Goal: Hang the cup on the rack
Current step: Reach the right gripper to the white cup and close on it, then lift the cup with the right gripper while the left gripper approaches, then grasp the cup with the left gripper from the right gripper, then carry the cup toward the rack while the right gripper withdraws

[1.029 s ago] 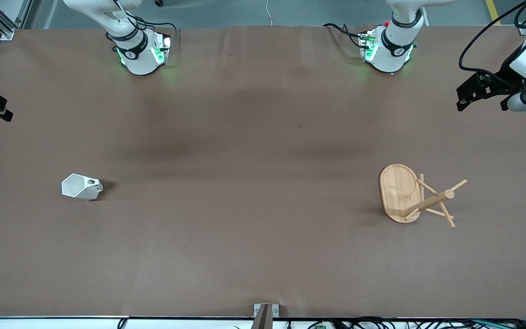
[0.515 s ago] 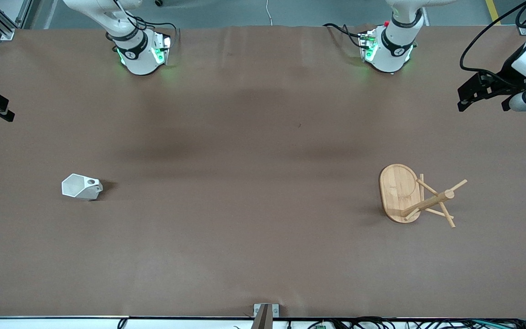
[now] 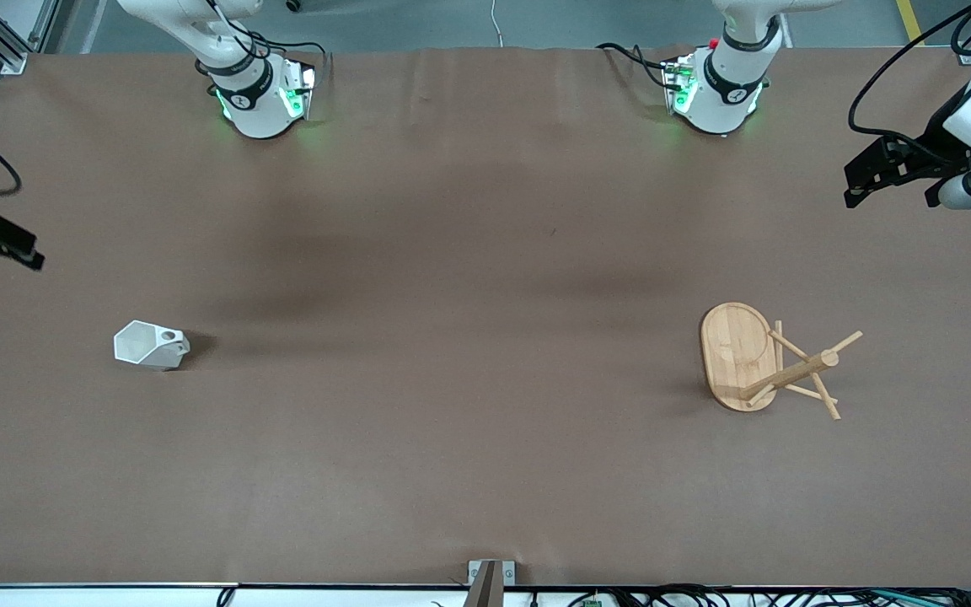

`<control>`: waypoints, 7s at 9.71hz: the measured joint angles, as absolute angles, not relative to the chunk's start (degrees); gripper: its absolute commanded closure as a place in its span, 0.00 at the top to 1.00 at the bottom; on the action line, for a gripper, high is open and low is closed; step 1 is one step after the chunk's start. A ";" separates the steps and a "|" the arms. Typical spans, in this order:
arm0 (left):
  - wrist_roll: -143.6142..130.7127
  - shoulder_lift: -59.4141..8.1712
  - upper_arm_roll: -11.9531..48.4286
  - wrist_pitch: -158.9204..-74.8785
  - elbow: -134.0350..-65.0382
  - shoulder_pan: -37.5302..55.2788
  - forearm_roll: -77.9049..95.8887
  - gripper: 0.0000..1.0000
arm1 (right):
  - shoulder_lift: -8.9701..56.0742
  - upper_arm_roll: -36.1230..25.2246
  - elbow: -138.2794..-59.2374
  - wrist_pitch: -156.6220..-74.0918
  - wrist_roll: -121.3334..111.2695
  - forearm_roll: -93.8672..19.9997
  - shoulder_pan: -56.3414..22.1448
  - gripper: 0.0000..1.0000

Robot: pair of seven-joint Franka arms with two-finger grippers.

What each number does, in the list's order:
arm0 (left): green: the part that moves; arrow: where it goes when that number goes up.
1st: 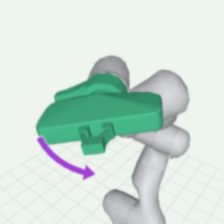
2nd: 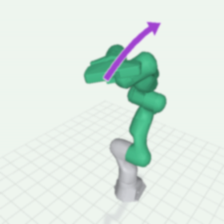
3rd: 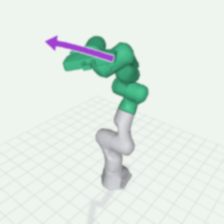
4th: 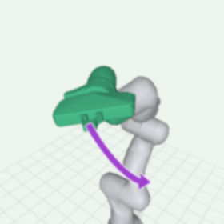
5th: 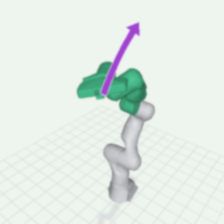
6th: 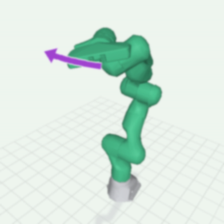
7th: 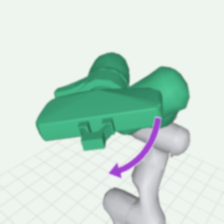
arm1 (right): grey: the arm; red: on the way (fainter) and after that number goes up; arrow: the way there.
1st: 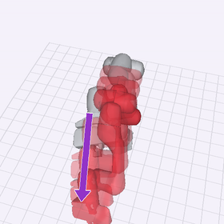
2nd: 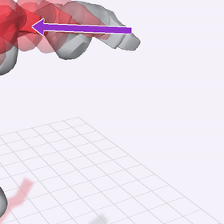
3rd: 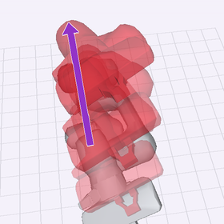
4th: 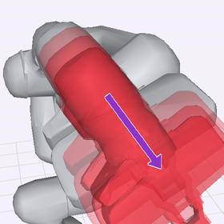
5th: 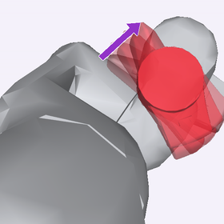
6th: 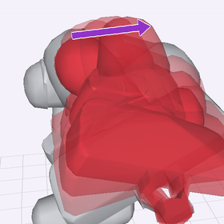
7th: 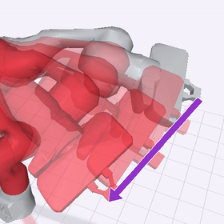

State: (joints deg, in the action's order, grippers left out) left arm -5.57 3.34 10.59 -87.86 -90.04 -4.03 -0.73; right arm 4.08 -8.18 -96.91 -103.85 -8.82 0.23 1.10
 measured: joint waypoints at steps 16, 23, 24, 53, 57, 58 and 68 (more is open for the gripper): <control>-5.57 3.20 10.85 -85.65 -89.97 -3.77 -0.73 1.00 | 25.30 -8.09 -109.48 -131.93 -36.94 -5.76 8.13 0.00; -5.57 3.20 10.88 -85.58 -89.97 -3.70 -0.73 1.00 | 25.68 -7.69 -108.94 -129.15 -39.44 -7.87 8.00 0.00; -5.57 3.20 10.88 -85.58 -89.97 -3.70 -0.73 1.00 | 24.86 -7.52 -107.66 -125.43 -39.69 -9.86 7.71 0.00; 19.00 -8.50 15.57 -114.57 -89.80 34.74 2.41 0.54 | 18.81 20.44 -97.34 -91.22 -13.58 -67.82 -3.36 0.02; 18.67 -8.38 15.78 -114.01 -89.81 34.73 2.71 0.08 | 19.00 20.89 -97.31 -92.07 -13.95 -67.84 -3.36 0.96; 17.33 -8.43 15.65 -114.16 -89.83 34.56 2.78 0.07 | 18.98 21.25 -97.06 -91.44 -13.95 -68.32 -3.36 1.00; -11.19 -6.07 14.36 -111.41 -89.26 17.73 2.24 0.01 | 12.40 5.87 -95.73 -97.05 -13.83 -38.37 -1.60 1.00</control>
